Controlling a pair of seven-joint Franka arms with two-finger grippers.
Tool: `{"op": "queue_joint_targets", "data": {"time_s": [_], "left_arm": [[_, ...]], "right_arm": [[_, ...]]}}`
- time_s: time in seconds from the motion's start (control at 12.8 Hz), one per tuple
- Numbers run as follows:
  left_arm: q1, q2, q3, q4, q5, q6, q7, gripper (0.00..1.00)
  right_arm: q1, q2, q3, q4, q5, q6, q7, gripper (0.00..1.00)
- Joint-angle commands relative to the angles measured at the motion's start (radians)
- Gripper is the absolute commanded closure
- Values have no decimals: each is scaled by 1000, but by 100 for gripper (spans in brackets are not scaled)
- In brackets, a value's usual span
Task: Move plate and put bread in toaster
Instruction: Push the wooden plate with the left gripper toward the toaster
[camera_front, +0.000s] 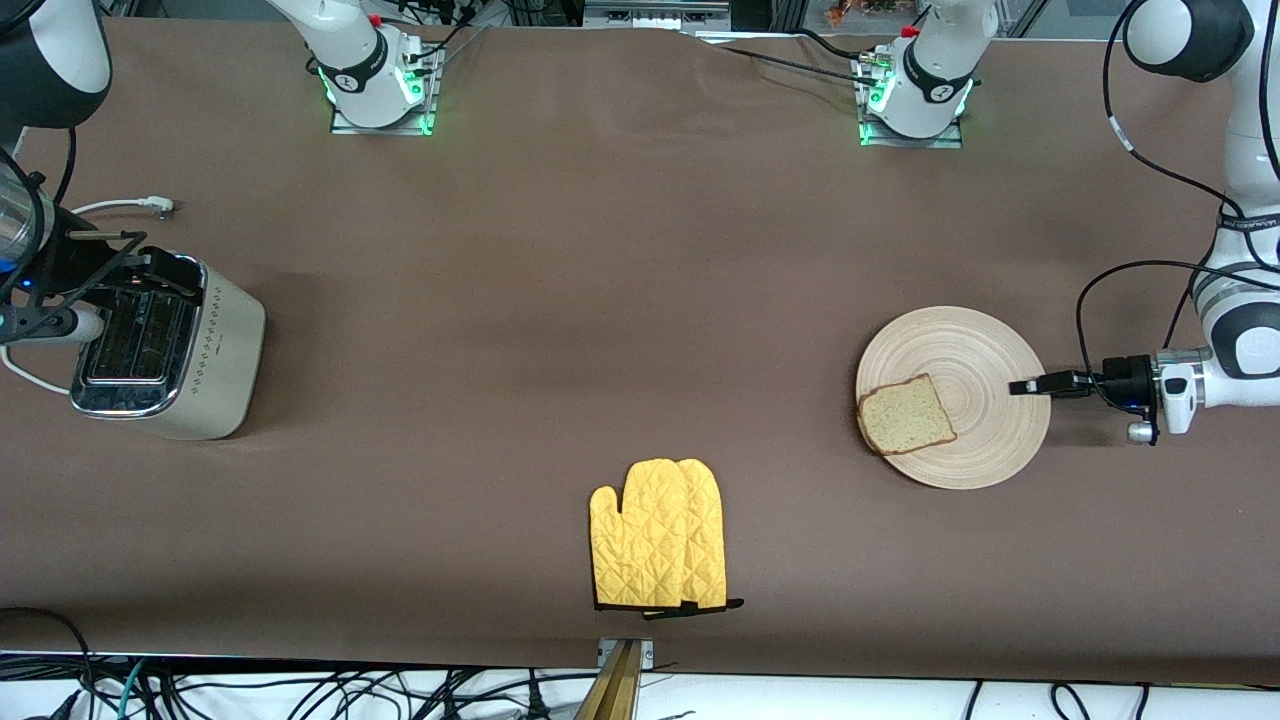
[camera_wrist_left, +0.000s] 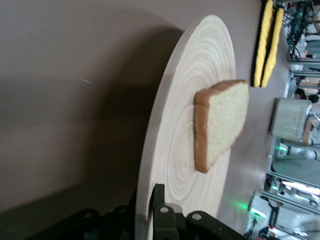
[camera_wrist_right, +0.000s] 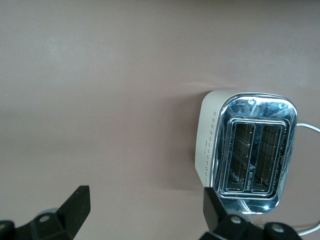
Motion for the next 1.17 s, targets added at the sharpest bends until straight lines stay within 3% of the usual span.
{"op": "queue_joint_targets", "data": {"time_s": [0.0, 0.31, 0.55, 0.7, 0.86, 1.09], "left_arm": [[-7, 6, -69, 19, -40, -50, -4, 100], [-46, 14, -233, 19, -92, -67, -6, 100], [-237, 50, -235, 18, -215, -49, -3, 100], [-360, 60, -233, 18, -325, 80, -3, 100], [-461, 61, -233, 8, -332, 224, -3, 100], [-518, 83, -232, -22, -327, 240, 16, 100]], "right_arm": [[-7, 1, 7, 5, -2, 1, 2, 0], [-7, 3, 7, 5, -8, 3, 2, 0], [-9, 6, 7, 5, -7, 21, 2, 0], [-12, 24, 5, 5, -14, 36, 4, 0], [-28, 35, 5, 4, -13, 35, 1, 0], [-38, 53, 5, 2, -14, 36, 1, 0]]}}
